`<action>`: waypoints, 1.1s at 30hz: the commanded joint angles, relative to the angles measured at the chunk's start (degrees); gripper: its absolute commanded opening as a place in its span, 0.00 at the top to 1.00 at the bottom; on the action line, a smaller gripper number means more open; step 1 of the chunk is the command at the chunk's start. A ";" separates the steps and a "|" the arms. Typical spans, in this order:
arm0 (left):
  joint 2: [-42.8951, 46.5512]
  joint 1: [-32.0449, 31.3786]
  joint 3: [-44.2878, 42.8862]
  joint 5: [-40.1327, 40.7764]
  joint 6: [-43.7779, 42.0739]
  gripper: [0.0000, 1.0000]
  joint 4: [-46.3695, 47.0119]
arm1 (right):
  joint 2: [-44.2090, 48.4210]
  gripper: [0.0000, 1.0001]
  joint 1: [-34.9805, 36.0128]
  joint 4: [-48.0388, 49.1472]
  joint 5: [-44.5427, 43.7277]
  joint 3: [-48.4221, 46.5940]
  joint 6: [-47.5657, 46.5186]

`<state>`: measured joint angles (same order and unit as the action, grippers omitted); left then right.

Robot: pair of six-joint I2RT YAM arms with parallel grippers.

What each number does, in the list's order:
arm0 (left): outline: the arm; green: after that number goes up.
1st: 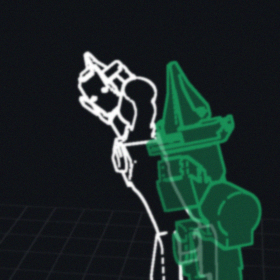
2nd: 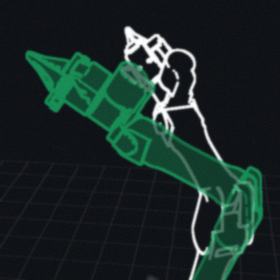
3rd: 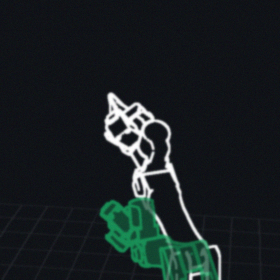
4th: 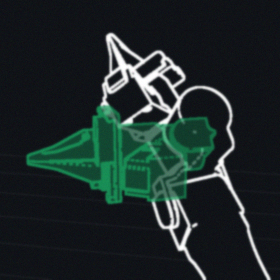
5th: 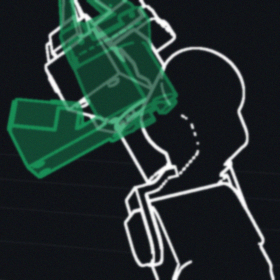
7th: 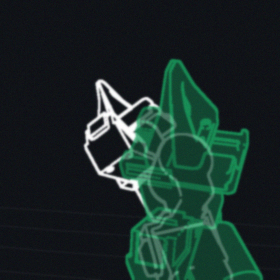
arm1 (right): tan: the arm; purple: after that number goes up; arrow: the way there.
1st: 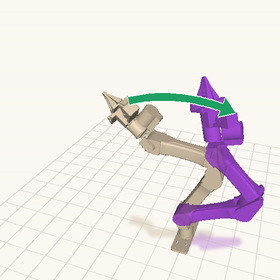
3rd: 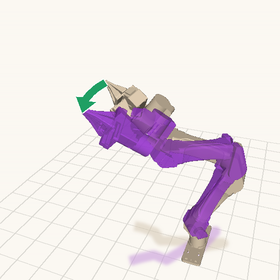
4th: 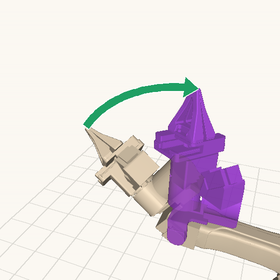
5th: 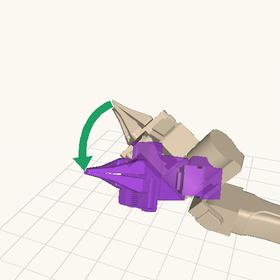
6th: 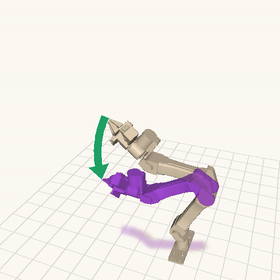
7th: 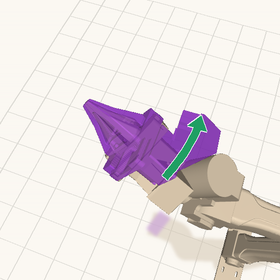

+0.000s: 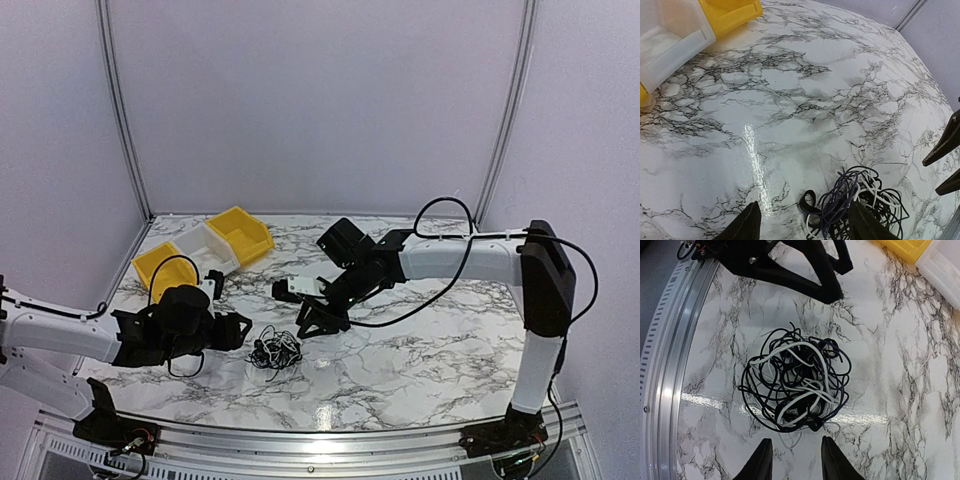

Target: Untangle the cables

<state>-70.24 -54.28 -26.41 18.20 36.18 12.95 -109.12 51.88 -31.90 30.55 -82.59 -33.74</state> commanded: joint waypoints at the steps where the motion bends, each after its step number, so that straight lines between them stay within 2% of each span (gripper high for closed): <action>1: -3.68 0.91 -2.53 -7.89 -4.87 0.38 6.27 | -0.16 0.65 0.41 -1.62 0.65 -2.84 2.54; 5: -7.77 0.93 -4.96 -11.99 -6.66 0.37 7.11 | 0.59 0.64 0.41 -1.59 0.45 -2.05 2.54; 8: -11.06 1.10 -6.57 -12.38 -6.67 0.45 7.18 | 1.24 0.64 0.35 -1.60 0.09 -1.50 2.54; 11: -13.82 1.32 -7.77 -12.72 -6.04 0.56 7.18 | 1.96 0.64 0.37 -1.59 0.04 -1.03 2.60; 16: -15.11 1.35 -8.93 -11.77 -4.92 0.83 7.18 | 3.16 0.63 0.38 -1.21 0.13 0.23 2.46; 22: -13.96 1.37 -9.92 -12.16 -5.07 1.00 7.01 | 3.06 0.62 0.40 -0.26 -0.34 0.64 3.18; 33: -4.73 1.15 -14.27 -21.95 0.73 1.00 6.83 | 4.88 0.43 0.37 4.47 -6.55 -1.83 10.05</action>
<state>-78.28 -53.19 -37.56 1.04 34.96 18.63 -107.53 51.90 -30.61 27.07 -82.11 -26.37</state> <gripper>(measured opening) 0.013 0.550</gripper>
